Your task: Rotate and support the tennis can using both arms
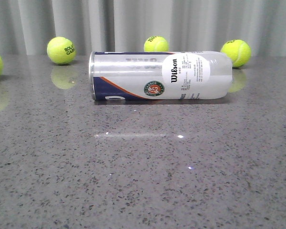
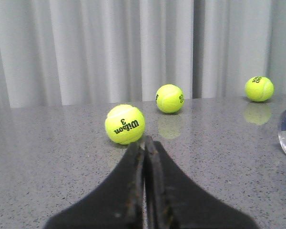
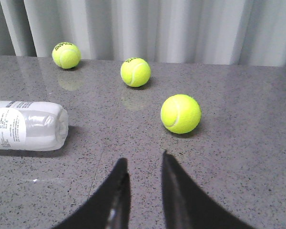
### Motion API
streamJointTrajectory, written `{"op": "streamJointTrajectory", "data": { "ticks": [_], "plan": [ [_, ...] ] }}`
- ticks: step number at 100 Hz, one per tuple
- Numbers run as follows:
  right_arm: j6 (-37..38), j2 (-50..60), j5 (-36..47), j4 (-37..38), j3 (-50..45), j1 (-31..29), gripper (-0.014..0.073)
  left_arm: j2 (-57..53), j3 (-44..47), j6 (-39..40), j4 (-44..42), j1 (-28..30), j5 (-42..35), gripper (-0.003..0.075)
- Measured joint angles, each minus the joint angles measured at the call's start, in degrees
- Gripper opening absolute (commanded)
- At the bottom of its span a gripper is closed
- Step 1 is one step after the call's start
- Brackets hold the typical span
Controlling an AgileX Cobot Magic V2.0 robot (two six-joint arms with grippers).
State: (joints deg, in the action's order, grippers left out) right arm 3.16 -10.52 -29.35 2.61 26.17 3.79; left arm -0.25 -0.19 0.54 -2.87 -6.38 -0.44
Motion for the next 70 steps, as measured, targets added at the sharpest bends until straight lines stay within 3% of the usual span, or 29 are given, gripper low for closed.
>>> {"op": "streamJointTrajectory", "data": {
  "ticks": [4, 70],
  "plan": [
    [0.0, 0.0, 0.0, 0.0, 0.0, 0.0, -0.0075, 0.0, 0.0, 0.0, 0.0, 0.0, 0.0, -0.0021],
    [0.0, 0.0, 0.0, 0.0, 0.0, 0.0, -0.007, 0.0, -1.41, 0.0, 1.14, 0.0, -0.57, -0.0021]
  ]
}}
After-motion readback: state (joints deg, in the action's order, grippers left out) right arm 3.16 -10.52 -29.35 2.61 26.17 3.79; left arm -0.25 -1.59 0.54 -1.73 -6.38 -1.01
